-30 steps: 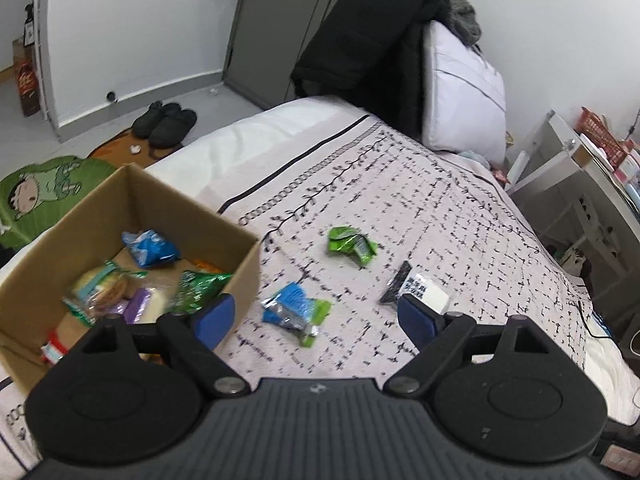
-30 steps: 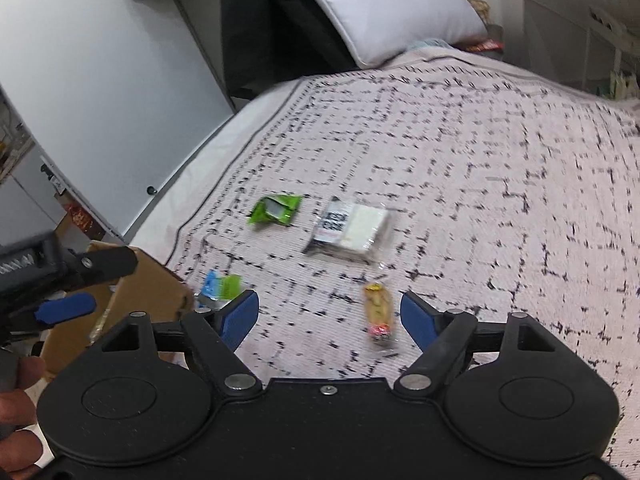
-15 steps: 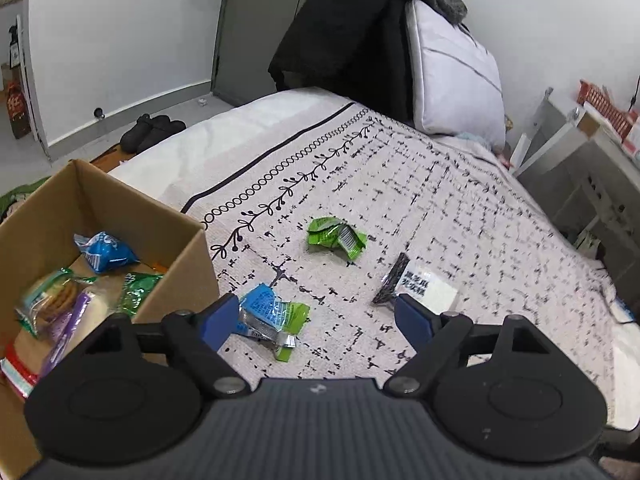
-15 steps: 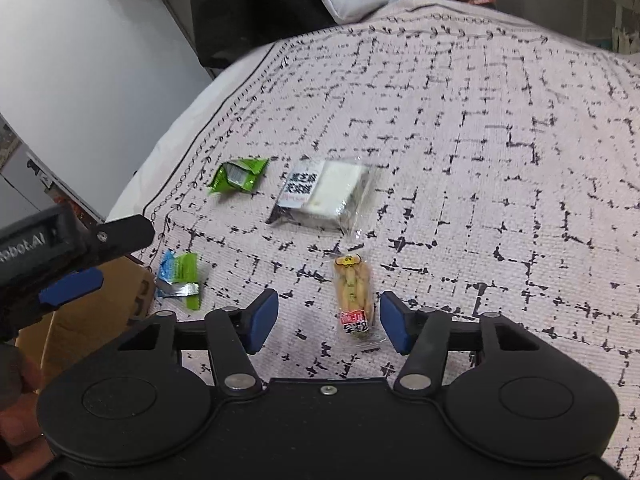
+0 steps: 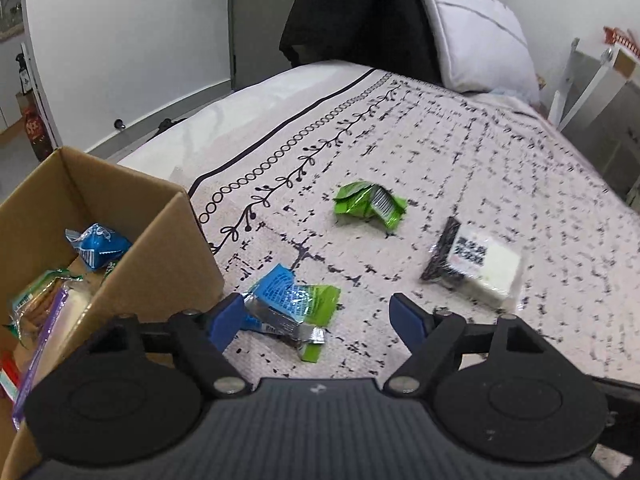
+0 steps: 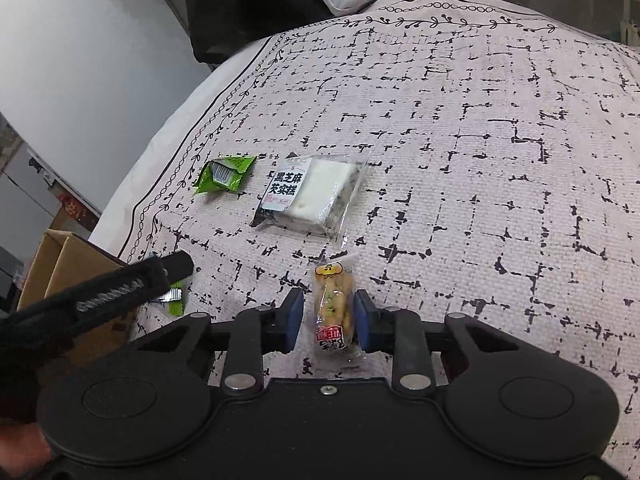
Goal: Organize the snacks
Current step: 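Grasp the blue-green wrapper with the left tool while the right tool grasps the yellow stick snack, then carry the wrapper and stick snack over the cardboard box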
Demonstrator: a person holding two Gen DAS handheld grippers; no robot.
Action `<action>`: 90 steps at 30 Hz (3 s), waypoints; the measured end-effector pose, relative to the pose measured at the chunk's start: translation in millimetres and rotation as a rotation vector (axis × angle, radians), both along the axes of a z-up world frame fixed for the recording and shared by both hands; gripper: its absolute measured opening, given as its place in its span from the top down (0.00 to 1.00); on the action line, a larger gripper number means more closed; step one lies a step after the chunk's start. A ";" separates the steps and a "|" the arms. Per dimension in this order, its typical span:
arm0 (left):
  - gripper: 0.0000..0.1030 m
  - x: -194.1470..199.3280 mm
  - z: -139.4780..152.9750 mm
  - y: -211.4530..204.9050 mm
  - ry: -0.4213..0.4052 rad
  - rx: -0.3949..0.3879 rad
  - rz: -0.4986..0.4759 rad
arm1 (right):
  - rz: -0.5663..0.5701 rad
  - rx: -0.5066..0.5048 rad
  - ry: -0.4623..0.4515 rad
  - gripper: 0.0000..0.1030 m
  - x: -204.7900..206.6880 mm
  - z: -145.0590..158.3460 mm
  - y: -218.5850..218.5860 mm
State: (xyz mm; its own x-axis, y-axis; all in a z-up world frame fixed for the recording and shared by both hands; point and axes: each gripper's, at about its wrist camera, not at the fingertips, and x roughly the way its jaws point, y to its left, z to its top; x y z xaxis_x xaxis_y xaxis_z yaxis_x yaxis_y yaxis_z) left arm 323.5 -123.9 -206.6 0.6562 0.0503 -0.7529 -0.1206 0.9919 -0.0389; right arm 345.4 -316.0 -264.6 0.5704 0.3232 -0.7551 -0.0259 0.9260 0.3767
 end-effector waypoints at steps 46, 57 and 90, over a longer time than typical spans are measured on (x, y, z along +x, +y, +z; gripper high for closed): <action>0.67 -41.2 84.0 37.4 -0.112 -0.165 0.079 | 0.029 0.041 -0.098 0.83 -23.3 60.0 25.8; 0.67 -61.0 102.1 80.4 -0.119 -0.226 0.158 | 0.090 0.045 -0.147 0.83 -32.9 92.5 73.4; 0.64 -94.1 80.5 200.8 -0.021 -0.361 0.417 | 0.253 -0.018 -0.175 0.83 -43.1 106.7 213.7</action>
State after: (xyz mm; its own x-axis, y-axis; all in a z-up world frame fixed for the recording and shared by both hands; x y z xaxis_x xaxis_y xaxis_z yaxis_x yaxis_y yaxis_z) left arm 229.4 76.9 -126.0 0.6508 0.0503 -0.7576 -0.4959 0.7837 -0.3739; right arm 302.3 -102.3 -157.9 0.5951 0.4592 -0.6595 -0.3198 0.8882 0.3298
